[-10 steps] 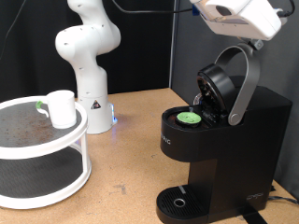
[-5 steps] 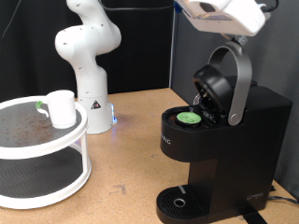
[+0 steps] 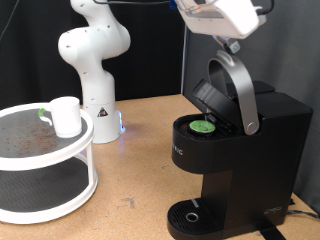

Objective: Make a cup of coffee with the keurig machine

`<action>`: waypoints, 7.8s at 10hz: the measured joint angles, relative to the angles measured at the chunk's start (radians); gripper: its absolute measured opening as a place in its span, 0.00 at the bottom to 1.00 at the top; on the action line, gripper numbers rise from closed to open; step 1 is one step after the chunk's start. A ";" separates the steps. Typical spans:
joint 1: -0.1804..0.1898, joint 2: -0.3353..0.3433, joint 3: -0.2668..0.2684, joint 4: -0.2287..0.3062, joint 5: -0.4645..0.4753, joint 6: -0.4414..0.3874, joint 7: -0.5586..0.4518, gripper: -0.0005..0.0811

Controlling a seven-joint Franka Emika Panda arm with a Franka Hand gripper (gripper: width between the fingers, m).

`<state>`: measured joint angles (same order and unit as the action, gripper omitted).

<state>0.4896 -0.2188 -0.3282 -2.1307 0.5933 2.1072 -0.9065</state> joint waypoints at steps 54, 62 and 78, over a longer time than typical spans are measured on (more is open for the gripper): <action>-0.374 -0.364 -0.289 -0.277 -0.292 -0.656 -0.224 0.01; -0.509 -0.520 -0.458 -0.306 -0.302 -0.597 -0.343 0.01; -0.440 -0.304 -0.651 -0.380 -0.344 -0.329 -0.522 0.47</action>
<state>0.0497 -0.5227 -0.9793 -2.5105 0.2490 1.7782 -1.4282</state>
